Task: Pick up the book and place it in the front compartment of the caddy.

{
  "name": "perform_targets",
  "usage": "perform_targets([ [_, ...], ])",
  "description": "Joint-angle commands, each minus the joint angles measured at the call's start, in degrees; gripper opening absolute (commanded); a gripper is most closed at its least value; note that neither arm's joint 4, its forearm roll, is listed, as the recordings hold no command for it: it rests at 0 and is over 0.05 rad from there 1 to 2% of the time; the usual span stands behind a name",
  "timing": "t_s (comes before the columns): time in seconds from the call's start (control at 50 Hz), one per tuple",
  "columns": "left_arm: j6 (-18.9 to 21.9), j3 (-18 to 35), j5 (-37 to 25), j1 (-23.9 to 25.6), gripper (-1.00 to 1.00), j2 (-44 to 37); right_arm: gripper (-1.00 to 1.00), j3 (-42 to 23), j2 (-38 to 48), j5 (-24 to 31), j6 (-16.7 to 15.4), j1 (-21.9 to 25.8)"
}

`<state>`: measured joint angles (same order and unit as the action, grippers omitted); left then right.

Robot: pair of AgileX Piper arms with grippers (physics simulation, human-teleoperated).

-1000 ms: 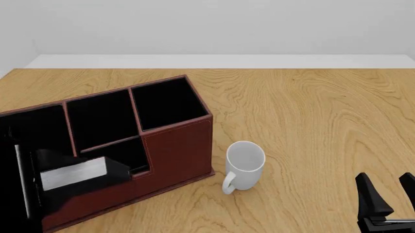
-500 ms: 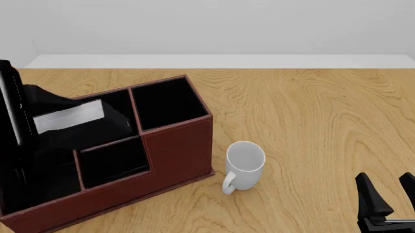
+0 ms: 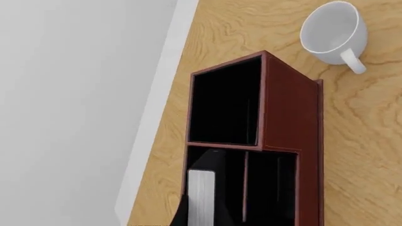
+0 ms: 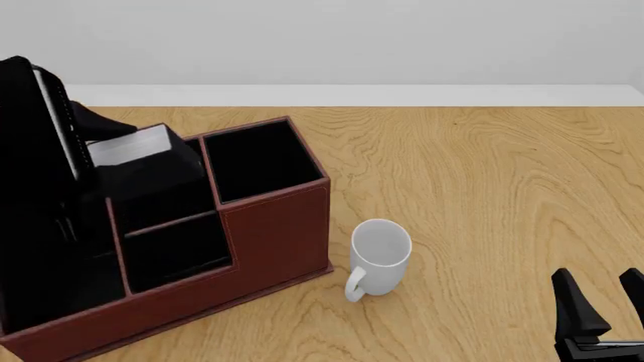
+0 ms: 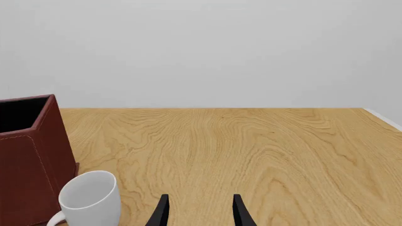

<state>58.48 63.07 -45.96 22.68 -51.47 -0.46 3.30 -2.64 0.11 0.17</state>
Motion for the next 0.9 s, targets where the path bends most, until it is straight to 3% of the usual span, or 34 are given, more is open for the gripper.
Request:
perform_targets([
  [0.02,3.2,-2.3,4.1,-1.5,-1.00,-0.5,1.00,0.0,0.0,0.0,0.0,0.0],
  [0.9,5.3,-10.4,13.8,-4.5,-1.00,-1.7,1.00,0.0,0.0,0.0,0.0,0.0],
])
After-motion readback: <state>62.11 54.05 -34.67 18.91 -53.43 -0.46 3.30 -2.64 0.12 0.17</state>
